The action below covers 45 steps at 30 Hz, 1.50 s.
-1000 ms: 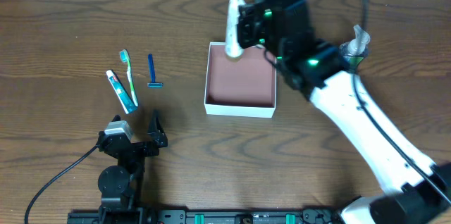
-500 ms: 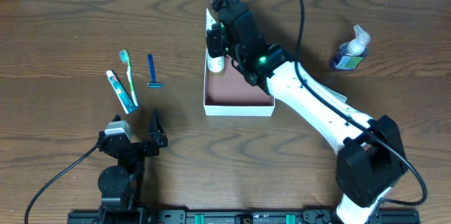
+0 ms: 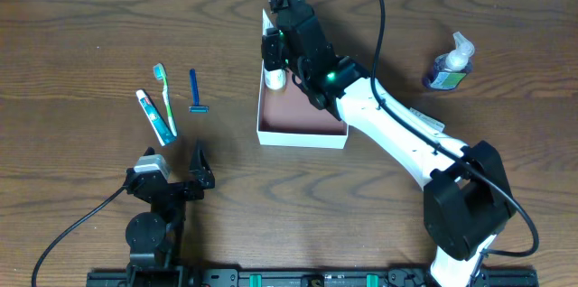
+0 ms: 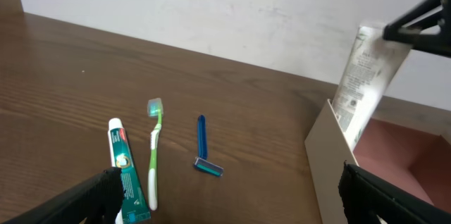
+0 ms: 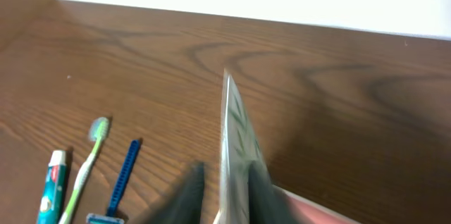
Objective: Pack container
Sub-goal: 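Lift the Pantene tube and carry it over the box, then lower the tube into the box with the right gripper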
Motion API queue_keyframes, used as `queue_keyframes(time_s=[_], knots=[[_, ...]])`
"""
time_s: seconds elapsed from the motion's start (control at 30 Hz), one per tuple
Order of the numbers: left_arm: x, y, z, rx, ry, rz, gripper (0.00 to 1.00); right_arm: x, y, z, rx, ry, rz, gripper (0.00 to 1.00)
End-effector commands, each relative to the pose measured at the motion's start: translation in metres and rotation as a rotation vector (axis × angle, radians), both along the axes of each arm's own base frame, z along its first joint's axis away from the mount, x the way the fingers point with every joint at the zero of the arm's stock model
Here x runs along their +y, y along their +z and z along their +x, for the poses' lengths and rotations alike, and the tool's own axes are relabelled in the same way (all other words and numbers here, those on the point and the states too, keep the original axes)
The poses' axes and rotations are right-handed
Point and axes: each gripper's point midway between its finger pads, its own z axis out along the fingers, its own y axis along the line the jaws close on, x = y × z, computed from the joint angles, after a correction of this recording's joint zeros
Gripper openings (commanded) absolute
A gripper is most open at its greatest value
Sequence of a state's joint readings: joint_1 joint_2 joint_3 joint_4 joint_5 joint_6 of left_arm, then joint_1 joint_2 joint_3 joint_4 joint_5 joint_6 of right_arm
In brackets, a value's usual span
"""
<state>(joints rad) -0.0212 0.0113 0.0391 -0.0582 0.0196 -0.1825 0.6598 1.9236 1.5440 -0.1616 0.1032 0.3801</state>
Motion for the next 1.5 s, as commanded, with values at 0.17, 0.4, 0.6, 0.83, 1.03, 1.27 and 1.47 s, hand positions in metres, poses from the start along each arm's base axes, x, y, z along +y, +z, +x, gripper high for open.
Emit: queue_keyframes(time_s=[0.17, 0.4, 0.6, 0.83, 1.03, 1.27, 1.47], knots=[[0.002, -0.02, 0.0, 0.048, 0.008, 0.015, 0.98, 0.031, 0.021, -0.021, -0.029, 0.065, 0.031, 0.31], [0.002, -0.02, 0.001, 0.048, 0.007, 0.015, 0.98, 0.04, 0.027, -0.031, -0.034, 0.088, 0.036, 0.33], [0.002, -0.02, 0.001, 0.048, 0.007, 0.015, 0.98, 0.03, 0.061, -0.031, -0.104, 0.08, 0.039, 0.35], [0.002, -0.02, 0.001, 0.048, 0.007, 0.015, 0.98, 0.006, 0.083, -0.028, -0.133, 0.023, 0.021, 0.36], [0.002, -0.02, 0.001, 0.048, 0.007, 0.015, 0.98, -0.002, 0.078, -0.025, -0.115, 0.008, 0.003, 0.35], [0.002, -0.02, 0.001, 0.048, 0.007, 0.015, 0.98, -0.004, 0.078, -0.024, -0.113, 0.005, 0.001, 0.35], [0.002, -0.02, 0.001, 0.048, 0.007, 0.015, 0.98, -0.023, 0.07, -0.016, -0.093, -0.049, -0.034, 0.35]])
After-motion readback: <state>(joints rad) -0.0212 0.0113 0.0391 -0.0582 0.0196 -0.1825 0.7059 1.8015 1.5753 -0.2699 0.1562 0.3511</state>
